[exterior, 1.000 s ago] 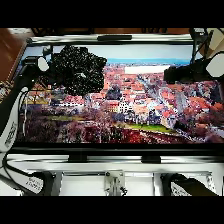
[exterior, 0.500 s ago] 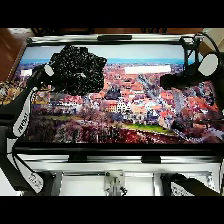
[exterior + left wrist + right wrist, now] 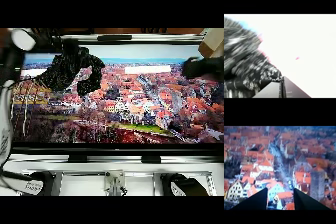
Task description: Fold the shirts.
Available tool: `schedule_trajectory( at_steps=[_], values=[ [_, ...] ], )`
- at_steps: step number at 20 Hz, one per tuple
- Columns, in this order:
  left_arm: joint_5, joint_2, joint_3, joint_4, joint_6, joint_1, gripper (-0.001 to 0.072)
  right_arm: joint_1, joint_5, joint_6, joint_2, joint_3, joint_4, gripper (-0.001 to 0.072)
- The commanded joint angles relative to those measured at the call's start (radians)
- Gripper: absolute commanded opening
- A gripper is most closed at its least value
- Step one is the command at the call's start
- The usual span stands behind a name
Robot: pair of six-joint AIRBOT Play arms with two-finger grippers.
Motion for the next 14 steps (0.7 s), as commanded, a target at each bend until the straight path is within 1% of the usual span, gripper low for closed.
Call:
schedule_trajectory(
  at_steps=[1,3,4,5,6,7,9,10,11,12,13,14],
  values=[
    [-0.035,0.217,0.023,-0.013,0.016,-0.201,0.0051,0.000,-0.088,0.015,0.189,0.001,-0.111,0.0422],
    [-0.117,0.271,-0.026,-0.004,0.008,-0.351,0.0051,0.000,-0.086,0.015,0.291,0.001,-0.144,0.0423],
    [-0.179,0.273,-0.054,0.022,-0.026,-0.428,0.0051,0.000,-0.087,0.017,0.331,0.000,-0.147,0.0423],
    [-0.216,0.267,-0.092,0.064,-0.086,-0.500,0.0051,0.000,-0.086,0.028,0.370,0.000,-0.146,0.0423],
    [-0.211,0.263,-0.159,0.105,-0.154,-0.574,0.0051,0.000,-0.084,0.039,0.401,0.000,-0.146,0.0422],
    [-0.168,0.261,-0.234,0.120,-0.211,-0.638,0.0051,0.000,-0.072,0.041,0.429,0.001,-0.146,0.0423],
    [-0.006,0.248,-0.386,0.111,-0.328,-0.763,0.0051,0.000,-0.022,0.041,0.463,0.000,-0.147,0.0423],
    [0.081,0.235,-0.448,0.111,-0.359,-0.824,0.0051,0.000,0.010,0.041,0.472,0.000,-0.147,0.0423],
    [0.140,0.216,-0.488,0.111,-0.374,-0.872,0.0052,0.000,0.045,0.041,0.475,0.001,-0.147,0.0423],
    [0.164,0.195,-0.510,0.111,-0.399,-0.907,0.0052,0.000,0.087,0.048,0.475,0.000,-0.147,0.0423],
    [0.156,0.170,-0.513,0.111,-0.420,-0.929,0.0117,0.000,0.126,0.072,0.469,0.000,-0.147,0.0423],
    [0.131,0.160,-0.513,0.111,-0.419,-0.934,0.0414,0.000,0.161,0.085,0.462,0.000,-0.146,0.0423]
  ],
)
